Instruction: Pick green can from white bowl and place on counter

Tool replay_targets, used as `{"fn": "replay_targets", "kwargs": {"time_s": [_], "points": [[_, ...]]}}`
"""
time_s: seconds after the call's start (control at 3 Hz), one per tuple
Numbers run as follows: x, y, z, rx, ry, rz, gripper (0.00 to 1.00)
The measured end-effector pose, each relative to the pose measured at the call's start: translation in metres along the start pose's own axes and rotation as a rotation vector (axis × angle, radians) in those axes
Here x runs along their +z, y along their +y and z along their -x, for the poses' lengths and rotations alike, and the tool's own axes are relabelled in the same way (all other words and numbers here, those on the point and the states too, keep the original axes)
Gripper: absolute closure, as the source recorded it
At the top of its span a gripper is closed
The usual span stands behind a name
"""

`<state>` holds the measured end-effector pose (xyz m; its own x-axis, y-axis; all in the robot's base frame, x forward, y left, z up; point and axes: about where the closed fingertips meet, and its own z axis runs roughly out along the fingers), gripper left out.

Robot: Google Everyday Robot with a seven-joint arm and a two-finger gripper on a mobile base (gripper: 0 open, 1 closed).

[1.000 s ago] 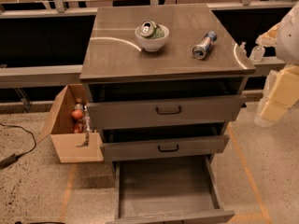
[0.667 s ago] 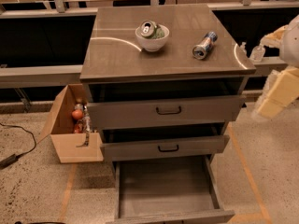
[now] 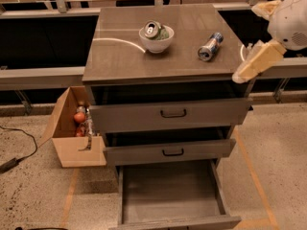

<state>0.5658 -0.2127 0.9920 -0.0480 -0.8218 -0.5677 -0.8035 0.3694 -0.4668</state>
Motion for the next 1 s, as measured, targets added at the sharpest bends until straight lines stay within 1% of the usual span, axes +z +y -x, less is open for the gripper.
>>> {"fn": "replay_targets", "kwargs": {"time_s": [0.33, 0.67, 1.0], "points": [[0.033, -0.036, 0.01, -0.026, -0.103, -0.058, 0.0], [0.077, -0.074, 0.02, -0.019, -0.171, -0.13, 0.0], [0.079, -0.075, 0.022, -0.017, -0.178, -0.132, 0.0]]}}
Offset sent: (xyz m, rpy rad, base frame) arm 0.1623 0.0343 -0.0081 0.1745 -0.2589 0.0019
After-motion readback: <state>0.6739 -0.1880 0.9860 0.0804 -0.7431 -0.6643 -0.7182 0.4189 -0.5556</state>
